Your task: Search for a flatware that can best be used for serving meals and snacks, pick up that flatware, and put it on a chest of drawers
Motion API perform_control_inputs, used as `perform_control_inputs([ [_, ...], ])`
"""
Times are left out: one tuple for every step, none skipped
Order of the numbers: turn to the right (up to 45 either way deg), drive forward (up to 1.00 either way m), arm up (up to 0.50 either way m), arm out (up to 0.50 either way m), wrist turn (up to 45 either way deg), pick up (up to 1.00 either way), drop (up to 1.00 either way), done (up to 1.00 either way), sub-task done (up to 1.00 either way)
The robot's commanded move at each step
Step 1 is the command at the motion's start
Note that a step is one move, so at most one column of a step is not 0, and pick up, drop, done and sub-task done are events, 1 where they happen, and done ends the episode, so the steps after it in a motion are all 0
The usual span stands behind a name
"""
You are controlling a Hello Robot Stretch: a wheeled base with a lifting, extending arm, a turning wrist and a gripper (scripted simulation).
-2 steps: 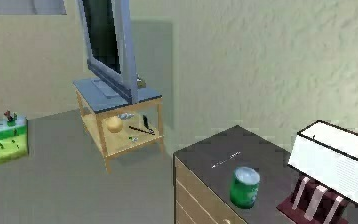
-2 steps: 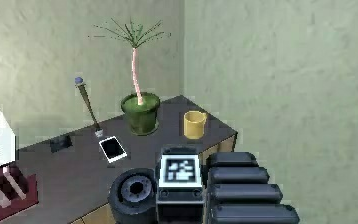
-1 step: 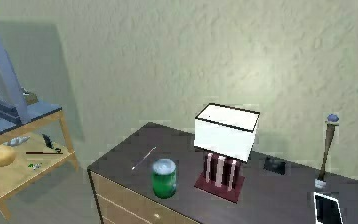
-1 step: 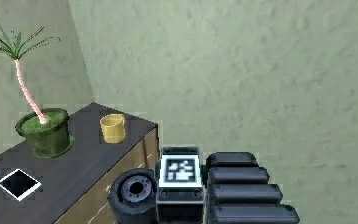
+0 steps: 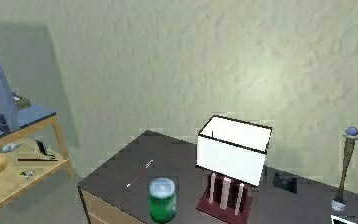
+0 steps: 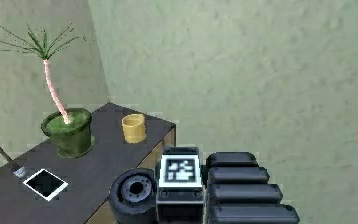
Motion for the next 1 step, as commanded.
perform_control_inputs([
  [-18.0,0.0,0.0,0.0,0.0,0.0,0.0,0.0,0.0],
])
